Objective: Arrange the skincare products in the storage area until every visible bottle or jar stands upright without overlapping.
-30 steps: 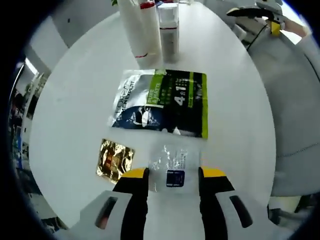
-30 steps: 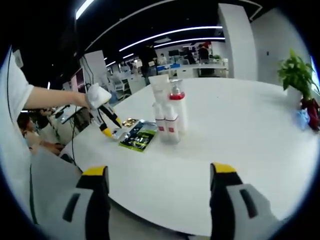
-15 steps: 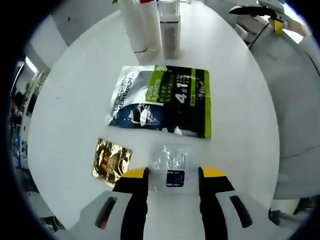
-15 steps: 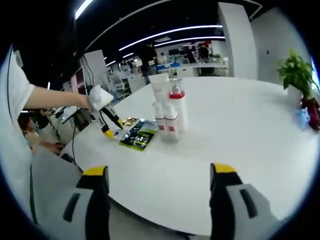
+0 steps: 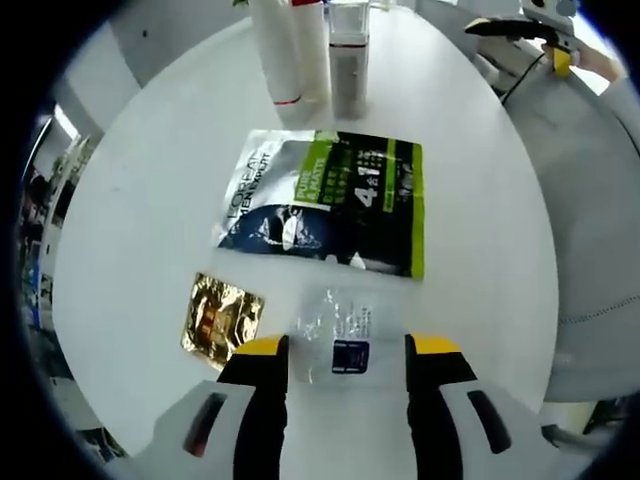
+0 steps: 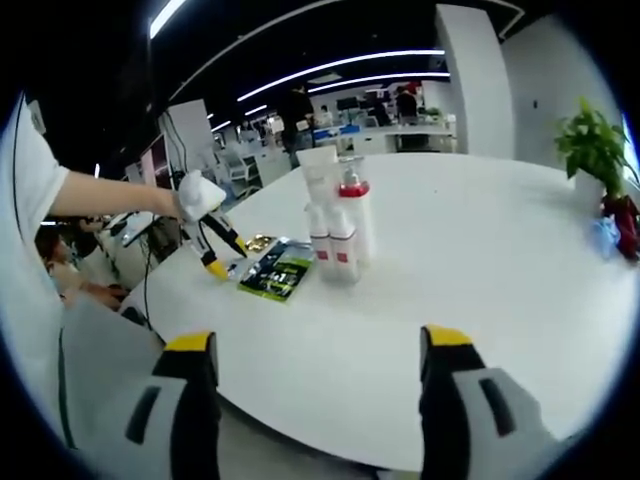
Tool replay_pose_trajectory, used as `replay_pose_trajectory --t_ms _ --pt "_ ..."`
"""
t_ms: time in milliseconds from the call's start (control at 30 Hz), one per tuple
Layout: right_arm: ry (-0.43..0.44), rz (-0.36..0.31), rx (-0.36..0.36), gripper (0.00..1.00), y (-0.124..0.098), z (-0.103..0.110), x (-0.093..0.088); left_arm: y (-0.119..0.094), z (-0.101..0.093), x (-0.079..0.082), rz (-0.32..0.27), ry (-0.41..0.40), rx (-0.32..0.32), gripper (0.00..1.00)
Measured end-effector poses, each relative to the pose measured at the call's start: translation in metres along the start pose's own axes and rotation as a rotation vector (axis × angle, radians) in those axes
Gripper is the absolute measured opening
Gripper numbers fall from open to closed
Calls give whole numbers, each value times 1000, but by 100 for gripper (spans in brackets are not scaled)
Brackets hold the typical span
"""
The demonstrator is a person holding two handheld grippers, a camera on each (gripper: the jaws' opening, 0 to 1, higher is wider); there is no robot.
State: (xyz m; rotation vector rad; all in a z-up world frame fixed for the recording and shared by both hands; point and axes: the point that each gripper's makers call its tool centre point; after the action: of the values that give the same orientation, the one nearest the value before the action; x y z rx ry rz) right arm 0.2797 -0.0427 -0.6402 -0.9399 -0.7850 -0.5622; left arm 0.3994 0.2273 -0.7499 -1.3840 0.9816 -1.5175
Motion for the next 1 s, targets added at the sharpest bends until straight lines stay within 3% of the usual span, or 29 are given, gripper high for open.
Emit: replay_pose_trajectory --t_ms 467,767,1000 --pt "-6 -18 20 82 -1 3 3 -20 -3 -4 -14 -129 62 54" --pt "-19 -6 43 82 -1 8 0 -29 -19 1 -58 -294 119 63" --pt "-32 8 70 82 0 13 -3 -39 -30 1 -106 -413 211 72"
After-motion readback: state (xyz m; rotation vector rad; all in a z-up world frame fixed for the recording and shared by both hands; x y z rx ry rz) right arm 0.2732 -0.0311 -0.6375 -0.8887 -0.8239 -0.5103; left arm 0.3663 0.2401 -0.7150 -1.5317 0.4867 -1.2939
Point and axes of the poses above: the point that each gripper's makers call its tool centre point, and the gripper's own axes: y roughly forward along the fingers, z roughly to its left, x roughly out of its top, and after that the axes turned 13 degrees about y, right-handed
